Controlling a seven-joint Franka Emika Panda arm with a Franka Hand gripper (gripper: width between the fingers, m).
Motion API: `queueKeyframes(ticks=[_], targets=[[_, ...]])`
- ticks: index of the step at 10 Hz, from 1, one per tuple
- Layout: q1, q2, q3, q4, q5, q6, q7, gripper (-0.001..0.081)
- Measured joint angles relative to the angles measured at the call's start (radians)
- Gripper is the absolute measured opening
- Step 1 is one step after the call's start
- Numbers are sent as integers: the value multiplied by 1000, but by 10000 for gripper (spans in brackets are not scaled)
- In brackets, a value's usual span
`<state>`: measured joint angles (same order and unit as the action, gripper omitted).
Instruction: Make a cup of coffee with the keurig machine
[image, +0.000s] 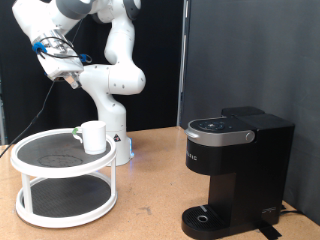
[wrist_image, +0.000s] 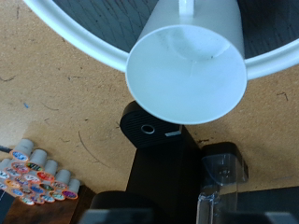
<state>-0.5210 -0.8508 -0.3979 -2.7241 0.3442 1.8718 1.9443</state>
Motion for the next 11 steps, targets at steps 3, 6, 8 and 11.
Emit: queueKeyframes(ticks=[3,6,8,11], targets=[[-4,6,1,-34,-57,25,0,386],[-20,11,3,-116,-82,149,7,521],[-21,27,0,-143,-81,199,7,718],[-20,62,-12,-158,-70,245,-8,733]])
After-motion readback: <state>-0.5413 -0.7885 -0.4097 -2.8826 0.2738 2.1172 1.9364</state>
